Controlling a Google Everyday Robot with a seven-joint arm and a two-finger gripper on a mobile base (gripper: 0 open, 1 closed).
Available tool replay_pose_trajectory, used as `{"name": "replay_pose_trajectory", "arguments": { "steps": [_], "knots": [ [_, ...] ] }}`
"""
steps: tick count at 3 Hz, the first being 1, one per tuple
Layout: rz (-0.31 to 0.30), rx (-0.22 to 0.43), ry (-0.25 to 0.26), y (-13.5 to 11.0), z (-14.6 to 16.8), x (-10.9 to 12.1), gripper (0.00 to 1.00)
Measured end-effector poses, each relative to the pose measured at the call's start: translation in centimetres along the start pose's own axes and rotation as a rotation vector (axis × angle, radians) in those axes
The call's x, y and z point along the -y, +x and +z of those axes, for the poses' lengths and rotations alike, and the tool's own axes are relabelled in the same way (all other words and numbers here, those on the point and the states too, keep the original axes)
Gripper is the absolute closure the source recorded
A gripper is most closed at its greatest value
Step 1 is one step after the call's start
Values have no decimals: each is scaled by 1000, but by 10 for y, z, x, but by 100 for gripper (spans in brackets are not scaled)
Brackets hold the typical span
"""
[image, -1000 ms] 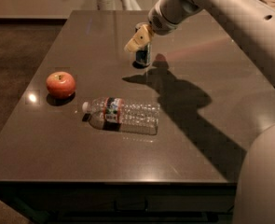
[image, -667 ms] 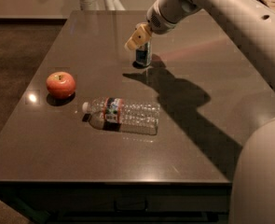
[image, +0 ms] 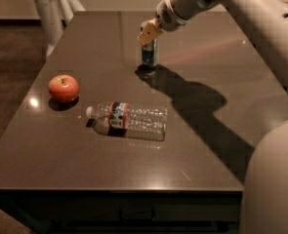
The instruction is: Pick redbull can
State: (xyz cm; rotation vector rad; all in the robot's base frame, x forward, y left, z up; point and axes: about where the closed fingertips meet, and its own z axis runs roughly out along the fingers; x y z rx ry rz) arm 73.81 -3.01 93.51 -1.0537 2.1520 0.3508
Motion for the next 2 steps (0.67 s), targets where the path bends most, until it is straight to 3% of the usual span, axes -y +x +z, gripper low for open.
{"name": "replay_pose_trajectory", "arguments": {
  "steps": [1, 2],
  "knots": [
    [-4, 20, -15, -3, -10, 0, 100],
    [-20, 42, -29, -13, -27, 1, 100]
  ]
}}
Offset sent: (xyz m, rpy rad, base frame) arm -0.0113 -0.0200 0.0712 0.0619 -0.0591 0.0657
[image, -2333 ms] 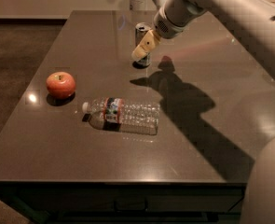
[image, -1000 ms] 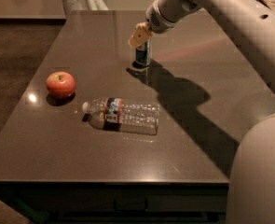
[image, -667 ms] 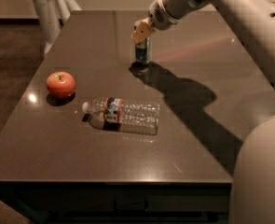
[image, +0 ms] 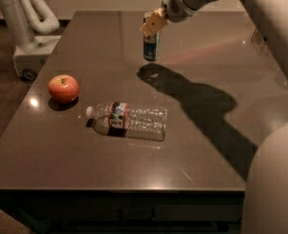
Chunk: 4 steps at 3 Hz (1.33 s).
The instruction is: Pick redbull can
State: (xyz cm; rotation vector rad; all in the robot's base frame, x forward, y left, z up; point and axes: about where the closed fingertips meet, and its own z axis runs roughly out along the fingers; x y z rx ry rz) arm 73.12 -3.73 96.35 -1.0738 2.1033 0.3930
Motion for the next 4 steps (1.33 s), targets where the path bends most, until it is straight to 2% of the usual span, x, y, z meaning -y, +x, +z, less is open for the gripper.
{"name": "replay_pose_trajectory", "arguments": {
  "steps": [3, 4],
  "knots": [
    [-83, 70, -61, -49, -62, -5, 100],
    [-85, 74, -61, -51, -65, -4, 100]
  ]
}}
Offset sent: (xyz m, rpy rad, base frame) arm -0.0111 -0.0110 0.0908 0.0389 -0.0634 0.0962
